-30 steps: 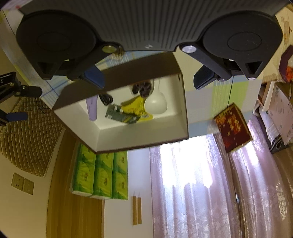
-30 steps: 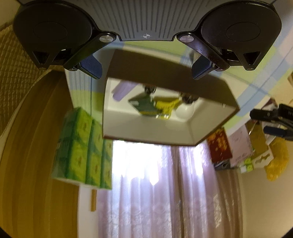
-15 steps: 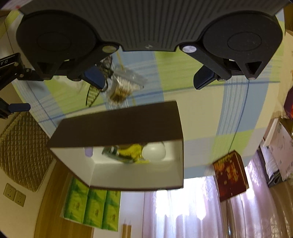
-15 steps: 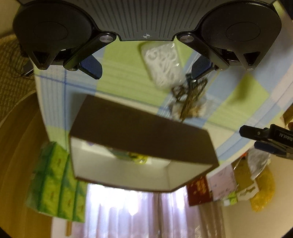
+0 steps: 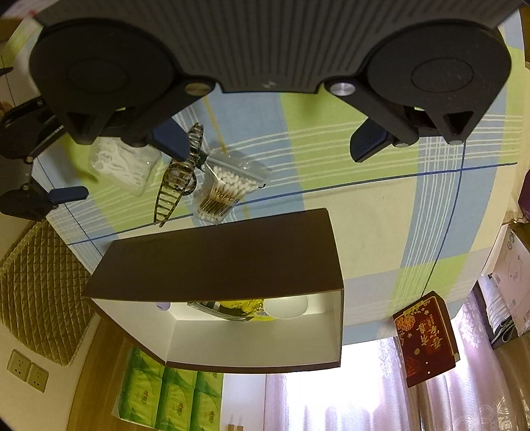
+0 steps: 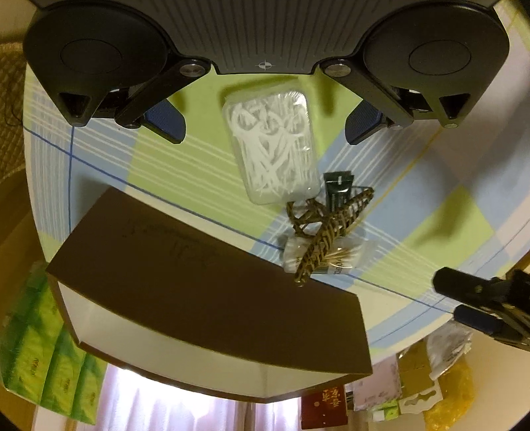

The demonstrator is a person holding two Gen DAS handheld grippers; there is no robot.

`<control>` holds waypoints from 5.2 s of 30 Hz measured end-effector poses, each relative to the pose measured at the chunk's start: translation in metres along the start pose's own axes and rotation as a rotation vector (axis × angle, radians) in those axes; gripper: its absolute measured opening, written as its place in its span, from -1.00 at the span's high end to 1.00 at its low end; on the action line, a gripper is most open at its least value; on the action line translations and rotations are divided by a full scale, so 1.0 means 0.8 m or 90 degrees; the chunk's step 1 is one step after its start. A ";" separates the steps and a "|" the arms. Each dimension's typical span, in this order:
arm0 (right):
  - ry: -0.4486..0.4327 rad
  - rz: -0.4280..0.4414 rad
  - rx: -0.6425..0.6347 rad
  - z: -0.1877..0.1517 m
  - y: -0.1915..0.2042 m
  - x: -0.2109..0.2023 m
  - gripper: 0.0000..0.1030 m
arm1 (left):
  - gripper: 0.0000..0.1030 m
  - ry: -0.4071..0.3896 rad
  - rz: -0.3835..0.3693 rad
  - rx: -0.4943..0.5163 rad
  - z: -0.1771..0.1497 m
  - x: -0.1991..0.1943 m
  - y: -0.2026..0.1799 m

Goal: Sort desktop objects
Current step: 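Grasp the white floss-pick box with the right tool while the left tool grasps the cotton-swab pack, then carry the swab pack with the left tool while the right tool carries the floss box over the box, then open both tools to drop the swab pack and floss box into the box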

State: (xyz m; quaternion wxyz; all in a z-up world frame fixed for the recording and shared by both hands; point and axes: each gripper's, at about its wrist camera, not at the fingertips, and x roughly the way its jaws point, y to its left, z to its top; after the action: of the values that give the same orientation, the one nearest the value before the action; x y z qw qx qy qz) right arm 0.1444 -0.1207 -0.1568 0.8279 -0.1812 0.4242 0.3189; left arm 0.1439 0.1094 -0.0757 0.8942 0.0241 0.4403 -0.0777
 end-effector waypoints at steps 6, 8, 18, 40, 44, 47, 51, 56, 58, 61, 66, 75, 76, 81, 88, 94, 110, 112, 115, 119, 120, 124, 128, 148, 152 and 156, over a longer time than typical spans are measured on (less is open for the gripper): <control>0.015 0.015 -0.014 -0.002 -0.004 0.017 -0.20 | -0.97 0.009 -0.004 0.006 -0.004 0.009 0.005; 0.016 0.018 -0.008 -0.004 -0.005 0.017 -0.10 | -0.96 0.010 -0.010 0.015 -0.003 0.013 0.006; 0.033 -0.063 0.107 -0.028 -0.049 -0.003 -0.10 | -0.81 0.008 -0.080 0.123 0.021 0.050 -0.007; 0.032 -0.138 0.226 -0.066 -0.095 -0.032 -0.10 | 0.34 0.082 -0.157 0.229 0.058 0.162 -0.041; 0.030 -0.137 0.220 -0.064 -0.096 -0.029 -0.11 | 0.54 0.075 -0.146 0.214 0.051 0.156 -0.032; 0.030 -0.142 0.210 -0.061 -0.096 -0.025 -0.25 | 0.58 0.071 -0.123 0.173 0.044 0.146 -0.012; 0.027 -0.140 0.218 -0.058 -0.097 -0.021 -0.23 | 0.59 0.068 -0.084 0.102 0.028 0.127 0.022; 0.039 -0.128 0.196 -0.050 -0.085 -0.020 -0.07 | 0.59 0.076 -0.054 0.014 -0.002 0.099 0.054; 0.045 -0.110 0.182 -0.047 -0.073 -0.018 -0.07 | 0.59 0.082 -0.058 -0.012 -0.016 0.088 0.054; 0.051 -0.083 0.159 -0.044 -0.051 -0.017 -0.07 | 0.59 0.088 -0.066 -0.023 -0.033 0.079 0.040; 0.041 -0.034 0.143 -0.034 -0.024 -0.026 -0.07 | 0.60 0.084 -0.099 -0.030 -0.039 0.057 0.013; -0.032 0.019 0.129 0.017 -0.017 -0.073 -0.07 | 0.60 0.019 -0.121 0.002 0.011 0.012 -0.005; -0.040 0.019 0.125 0.025 -0.018 -0.077 -0.07 | 0.60 0.011 -0.119 0.009 0.020 0.010 -0.005; -0.081 0.022 0.115 0.072 -0.039 -0.090 -0.07 | 0.60 -0.033 -0.115 0.036 0.074 -0.002 -0.003; -0.120 -0.006 0.107 0.151 -0.080 -0.085 -0.07 | 0.60 -0.075 -0.109 0.069 0.162 0.007 0.004; -0.101 -0.048 0.108 0.208 -0.122 -0.052 -0.07 | 0.60 -0.068 -0.100 0.096 0.233 0.041 0.000; -0.030 -0.079 0.181 0.244 -0.186 0.061 -0.07 | 0.59 -0.002 -0.057 0.116 0.293 0.187 -0.024; -0.028 -0.077 0.178 0.247 -0.190 0.069 -0.07 | 0.59 0.002 -0.054 0.118 0.295 0.198 -0.025; -0.026 -0.075 0.167 0.252 -0.195 0.079 -0.07 | 0.59 0.007 -0.051 0.118 0.299 0.214 -0.026; -0.026 -0.072 0.157 0.255 -0.202 0.090 -0.07 | 0.59 0.016 -0.043 0.124 0.300 0.232 -0.027; -0.025 -0.070 0.155 0.255 -0.203 0.093 -0.07 | 0.59 0.018 -0.041 0.125 0.300 0.236 -0.027; -0.023 -0.069 0.148 0.257 -0.208 0.102 -0.07 | 0.59 0.027 -0.041 0.116 0.301 0.251 -0.025; -0.019 -0.074 0.141 0.260 -0.213 0.110 -0.07 | 0.58 0.033 -0.036 0.120 0.302 0.260 -0.025; -0.057 -0.074 0.135 0.270 -0.216 0.101 -0.34 | 0.06 0.019 -0.008 0.134 0.303 0.258 -0.022; -0.063 -0.072 0.124 0.273 -0.210 0.094 -0.41 | -0.02 0.019 -0.005 0.133 0.303 0.254 -0.022; -0.067 -0.071 0.119 0.275 -0.205 0.089 -0.44 | -0.06 0.016 -0.003 0.131 0.301 0.247 -0.021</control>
State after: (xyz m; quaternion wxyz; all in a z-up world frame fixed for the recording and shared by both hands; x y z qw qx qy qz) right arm 0.4163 -0.0885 -0.0837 0.8788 -0.1092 0.3974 0.2404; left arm 0.4487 0.0428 -0.0842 0.8812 0.1155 0.4414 -0.1240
